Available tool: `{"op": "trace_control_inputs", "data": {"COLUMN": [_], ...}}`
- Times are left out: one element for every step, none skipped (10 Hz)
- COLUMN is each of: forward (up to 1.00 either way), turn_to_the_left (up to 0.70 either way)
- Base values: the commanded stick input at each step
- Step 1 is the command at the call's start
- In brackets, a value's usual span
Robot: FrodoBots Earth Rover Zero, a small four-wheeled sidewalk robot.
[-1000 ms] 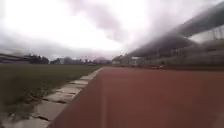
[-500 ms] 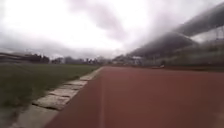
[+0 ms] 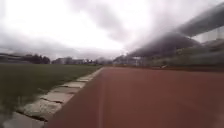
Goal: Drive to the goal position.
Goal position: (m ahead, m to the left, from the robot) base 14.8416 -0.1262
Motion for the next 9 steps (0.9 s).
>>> {"op": "trace_control_inputs", "data": {"forward": [0.70, 0.70, 0.70, 0.70, 0.70, 0.70, 0.70, 0.70, 0.70], "turn_to_the_left": [0.00, 0.00, 0.00, 0.00, 0.00, 0.00, 0.00, 0.00, 0.00]}}
